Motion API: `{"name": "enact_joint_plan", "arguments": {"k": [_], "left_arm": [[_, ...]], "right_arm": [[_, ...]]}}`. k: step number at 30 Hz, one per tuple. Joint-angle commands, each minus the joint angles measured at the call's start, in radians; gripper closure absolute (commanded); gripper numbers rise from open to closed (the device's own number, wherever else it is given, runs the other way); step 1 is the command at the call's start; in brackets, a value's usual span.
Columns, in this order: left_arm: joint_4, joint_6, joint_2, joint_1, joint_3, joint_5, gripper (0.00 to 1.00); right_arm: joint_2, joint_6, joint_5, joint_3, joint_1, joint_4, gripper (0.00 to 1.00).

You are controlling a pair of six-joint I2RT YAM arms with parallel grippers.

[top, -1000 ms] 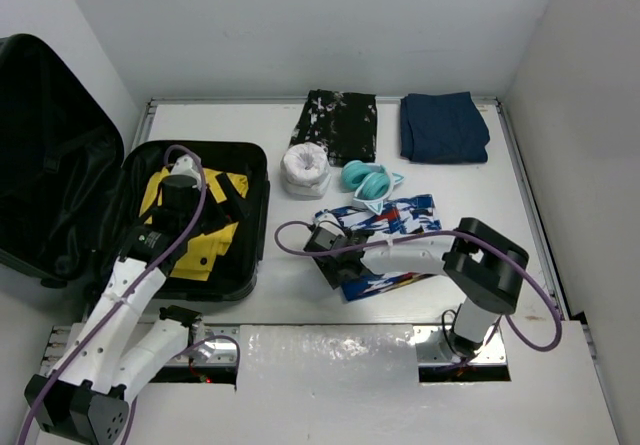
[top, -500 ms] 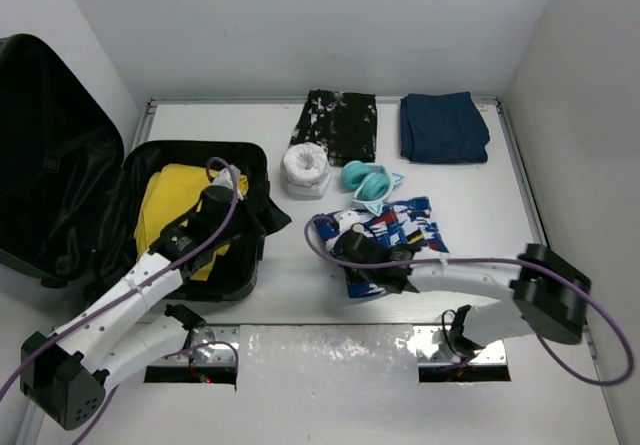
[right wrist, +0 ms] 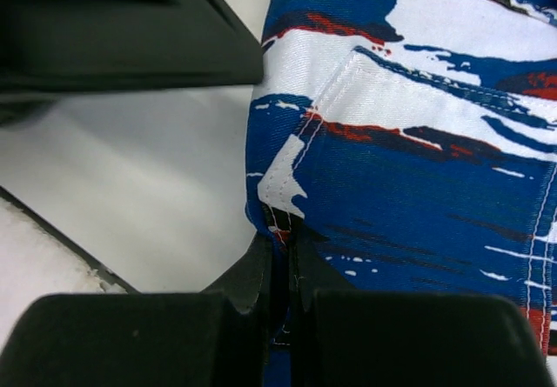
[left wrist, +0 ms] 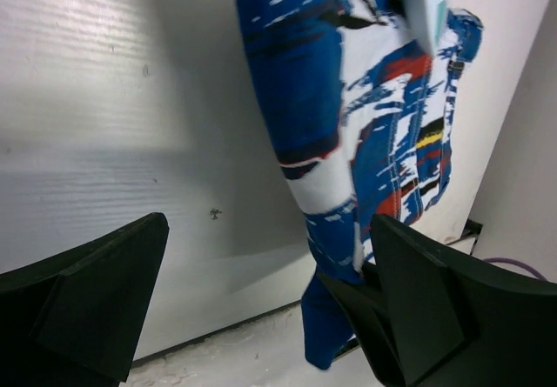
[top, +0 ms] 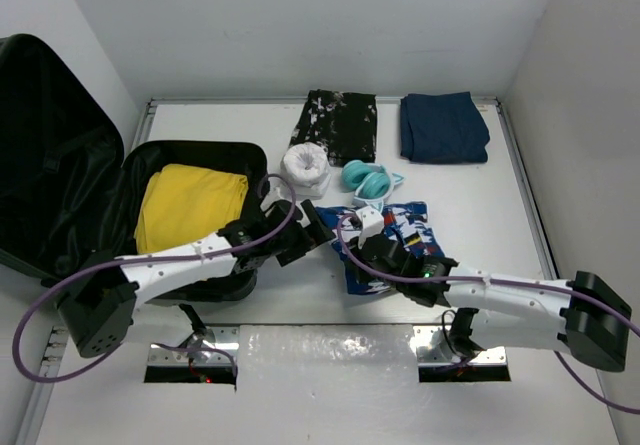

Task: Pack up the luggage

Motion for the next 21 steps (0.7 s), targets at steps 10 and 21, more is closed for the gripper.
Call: {"name": "enact_joint_plan", "arguments": {"k": [10, 21], "left_arm": [[0.201, -0.116, 0.193, -0.065, 0.077, -0.023, 0.04], [0.22, -0.067, 0.298, -0.094, 0.127, -0.009, 0.99]], "right_arm": [[-0.042, 0.001, -0.139, -0.019, 0.004, 0.189, 1.0], [-0.144, -0.001, -0.204, -0.045, 0.006, 0.186, 0.78]]}}
